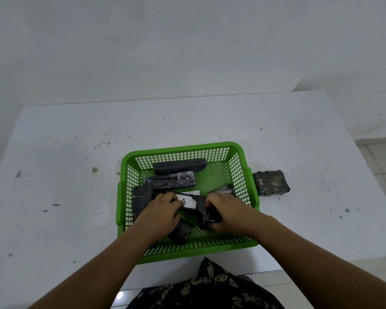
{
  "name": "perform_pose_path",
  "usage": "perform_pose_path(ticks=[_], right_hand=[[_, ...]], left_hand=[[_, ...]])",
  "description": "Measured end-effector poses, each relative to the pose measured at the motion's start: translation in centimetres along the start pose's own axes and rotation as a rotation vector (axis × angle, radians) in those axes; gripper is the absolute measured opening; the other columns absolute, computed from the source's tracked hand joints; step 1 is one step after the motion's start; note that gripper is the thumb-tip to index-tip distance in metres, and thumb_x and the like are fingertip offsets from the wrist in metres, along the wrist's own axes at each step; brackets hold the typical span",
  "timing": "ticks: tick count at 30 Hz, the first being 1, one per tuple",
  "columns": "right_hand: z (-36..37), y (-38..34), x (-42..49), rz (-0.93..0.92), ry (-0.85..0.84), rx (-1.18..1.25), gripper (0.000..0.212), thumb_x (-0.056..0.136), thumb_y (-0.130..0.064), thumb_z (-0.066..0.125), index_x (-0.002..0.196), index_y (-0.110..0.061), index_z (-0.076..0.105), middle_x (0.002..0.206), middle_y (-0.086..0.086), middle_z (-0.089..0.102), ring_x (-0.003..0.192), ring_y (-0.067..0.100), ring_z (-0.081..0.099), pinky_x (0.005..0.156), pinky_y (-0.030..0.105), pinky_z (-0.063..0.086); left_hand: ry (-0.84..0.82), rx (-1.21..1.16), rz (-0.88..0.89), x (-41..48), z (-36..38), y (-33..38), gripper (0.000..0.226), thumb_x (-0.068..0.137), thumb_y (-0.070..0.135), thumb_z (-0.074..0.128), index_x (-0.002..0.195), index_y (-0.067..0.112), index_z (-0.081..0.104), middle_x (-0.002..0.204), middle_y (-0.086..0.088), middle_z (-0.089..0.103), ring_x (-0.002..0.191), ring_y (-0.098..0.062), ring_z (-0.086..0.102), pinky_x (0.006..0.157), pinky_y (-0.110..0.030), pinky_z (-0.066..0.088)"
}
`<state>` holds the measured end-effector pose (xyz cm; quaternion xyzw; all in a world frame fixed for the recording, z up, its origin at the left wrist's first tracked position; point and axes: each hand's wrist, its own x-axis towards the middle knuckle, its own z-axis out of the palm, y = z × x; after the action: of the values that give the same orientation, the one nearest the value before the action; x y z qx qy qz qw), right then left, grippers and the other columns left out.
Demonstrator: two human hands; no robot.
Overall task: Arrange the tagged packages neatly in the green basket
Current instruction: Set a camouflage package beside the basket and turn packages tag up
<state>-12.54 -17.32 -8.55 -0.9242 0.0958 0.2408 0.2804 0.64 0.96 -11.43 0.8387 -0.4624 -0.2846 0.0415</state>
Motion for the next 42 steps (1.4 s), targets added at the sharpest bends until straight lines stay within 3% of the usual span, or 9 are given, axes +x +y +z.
perform_pose_path(ticks=[4, 9, 14, 18, 22, 26, 31, 38, 42], right_hand=[[1.0, -0.2, -0.2, -0.027, 0.016, -0.049, 0.057, 0.074, -0.028, 0.071, 0.119, -0.021, 0.038, 0.124, 0.007, 0.039, 0.113, 0.024, 0.035, 0.096, 0.040, 0.041], [1.3, -0.5, -0.1, -0.001, 0.004, -0.120, 0.061, 0.073, -0.037, 0.073, 0.117, -0.020, 0.034, 0.116, 0.011, 0.058, 0.099, 0.029, 0.058, 0.080, 0.038, 0.050], [1.1, -0.3, -0.3, 0.009, -0.066, -0.065, 0.074, 0.081, -0.060, 0.057, 0.139, -0.034, 0.019, 0.138, 0.011, 0.044, 0.123, 0.033, 0.045, 0.099, 0.052, 0.041], [1.2, -0.2, -0.1, 0.001, -0.132, -0.100, 0.072, 0.084, -0.048, 0.054, 0.143, -0.034, 0.015, 0.137, 0.012, 0.032, 0.127, 0.033, 0.030, 0.102, 0.053, 0.036], [2.2, -0.2, 0.3, -0.016, -0.098, -0.235, 0.074, 0.082, -0.052, 0.062, 0.143, -0.034, 0.023, 0.138, 0.012, 0.037, 0.127, 0.034, 0.033, 0.103, 0.053, 0.034], [2.7, -0.2, 0.6, -0.010, -0.053, -0.222, 0.056, 0.088, -0.052, 0.053, 0.139, -0.033, 0.038, 0.136, 0.011, 0.042, 0.124, 0.034, 0.037, 0.102, 0.050, 0.036], [2.9, 0.4, 0.7, 0.009, -0.058, -0.164, 0.047, 0.086, -0.042, 0.060, 0.130, -0.029, 0.049, 0.133, 0.008, 0.047, 0.121, 0.030, 0.041, 0.099, 0.045, 0.040], [0.8, -0.8, 2.4, 0.012, 0.012, -0.001, 0.034, 0.090, -0.040, 0.059, 0.117, -0.019, 0.058, 0.115, 0.007, 0.057, 0.104, 0.024, 0.055, 0.089, 0.039, 0.047], [-0.3, -1.0, 4.6, 0.035, 0.200, -0.020, 0.032, 0.092, -0.032, 0.054, 0.121, -0.019, 0.055, 0.122, 0.007, 0.053, 0.114, 0.026, 0.048, 0.096, 0.041, 0.044]], left_hand=[[0.024, -0.018, -0.013, -0.4, 0.3, 0.3, 0.037, 0.092, 0.032, 0.048, 0.127, 0.022, 0.051, 0.130, -0.001, 0.044, 0.120, -0.024, 0.038, 0.103, -0.042, 0.038], [0.054, -0.036, -0.051, -0.7, 0.4, 0.8, 0.033, 0.092, 0.029, 0.049, 0.125, 0.022, 0.054, 0.126, -0.003, 0.044, 0.117, -0.025, 0.036, 0.102, -0.042, 0.038], [0.070, 0.024, -0.032, -1.4, 0.2, 1.3, 0.032, 0.093, 0.018, 0.042, 0.119, 0.024, 0.059, 0.123, 0.000, 0.051, 0.112, -0.025, 0.039, 0.097, -0.039, 0.039], [0.121, 0.171, -0.049, -2.5, 0.1, 0.7, 0.034, 0.091, 0.022, 0.047, 0.122, 0.034, 0.056, 0.135, 0.008, 0.048, 0.133, -0.027, 0.027, 0.115, -0.047, 0.011], [0.062, 0.203, -0.089, -3.5, 0.1, 0.2, 0.039, 0.088, 0.029, 0.054, 0.126, 0.036, 0.052, 0.153, 0.005, 0.027, 0.144, -0.030, 0.006, 0.113, -0.060, -0.007], [0.120, 0.111, -0.164, -3.8, 0.5, -0.5, 0.043, 0.088, 0.032, 0.055, 0.130, 0.032, 0.048, 0.159, -0.007, 0.006, 0.145, -0.035, -0.003, 0.118, -0.054, 0.001], [0.104, -0.025, -0.267, -4.2, 0.6, -1.1, 0.047, 0.091, 0.030, 0.053, 0.135, 0.027, 0.039, 0.159, -0.003, -0.002, 0.145, -0.035, -0.006, 0.114, -0.050, 0.028], [0.111, -0.092, -0.277, -3.9, 0.9, -1.4, 0.052, 0.091, 0.027, 0.054, 0.139, 0.026, 0.034, 0.158, -0.003, -0.006, 0.144, -0.037, -0.007, 0.115, -0.049, 0.022], [0.161, -0.162, -0.328, -3.6, 0.4, -1.6, 0.062, 0.089, 0.026, 0.055, 0.143, 0.025, 0.025, 0.158, -0.010, -0.007, 0.144, -0.037, -0.003, 0.114, -0.049, 0.022]])
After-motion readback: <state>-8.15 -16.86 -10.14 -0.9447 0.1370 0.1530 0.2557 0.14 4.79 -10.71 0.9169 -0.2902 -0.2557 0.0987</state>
